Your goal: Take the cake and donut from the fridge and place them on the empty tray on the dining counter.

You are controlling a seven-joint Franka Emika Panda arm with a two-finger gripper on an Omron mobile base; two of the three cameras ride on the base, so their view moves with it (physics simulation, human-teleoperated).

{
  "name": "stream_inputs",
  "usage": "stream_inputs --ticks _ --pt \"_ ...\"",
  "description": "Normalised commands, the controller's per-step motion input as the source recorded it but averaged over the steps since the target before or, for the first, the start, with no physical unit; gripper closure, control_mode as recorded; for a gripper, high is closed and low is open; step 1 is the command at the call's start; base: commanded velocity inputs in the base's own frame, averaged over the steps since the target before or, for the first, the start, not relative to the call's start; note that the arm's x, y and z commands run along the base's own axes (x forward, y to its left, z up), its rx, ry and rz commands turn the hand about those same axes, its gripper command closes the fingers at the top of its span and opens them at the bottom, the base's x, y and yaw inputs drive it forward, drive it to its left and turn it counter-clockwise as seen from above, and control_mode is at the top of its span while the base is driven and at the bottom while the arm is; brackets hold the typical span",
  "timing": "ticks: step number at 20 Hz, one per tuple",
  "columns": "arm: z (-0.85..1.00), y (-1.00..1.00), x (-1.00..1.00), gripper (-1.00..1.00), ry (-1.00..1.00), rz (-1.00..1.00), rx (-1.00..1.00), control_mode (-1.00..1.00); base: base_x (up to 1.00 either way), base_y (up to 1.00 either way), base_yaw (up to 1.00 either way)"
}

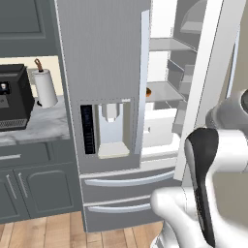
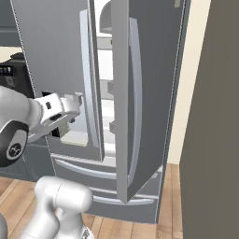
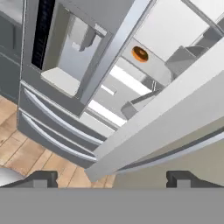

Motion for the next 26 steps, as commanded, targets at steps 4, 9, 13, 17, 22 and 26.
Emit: stream_inputs --ticks 4,9,13,17,22,26 --pt "0.0 0.67 0.02 -1.0 0.01 -0.01 -0.43 -1.0 0.0 0.0 0.0" --pt "0.0 0.35 0.24 -1.0 0.02 -0.01 -0.35 -1.0 0.0 0.0 0.0" --pt "0.07 0.0 0.67 -1.0 0.19 -0.05 -0.1 -1.0 0.0 0.0 0.0" --pt "0.05 -0.26 0.93 -1.0 0.33 -0.05 0.0 -1.0 0.0 0.0 0.0" --pt "-0.06 -0.12 0.85 -1.0 0.15 -0.01 -0.02 -1.0 0.0 0.0 0.0" --pt "-0.11 0.0 0.66 -1.0 -0.04 0.0 -0.2 -1.0 0.0 0.0 0.0"
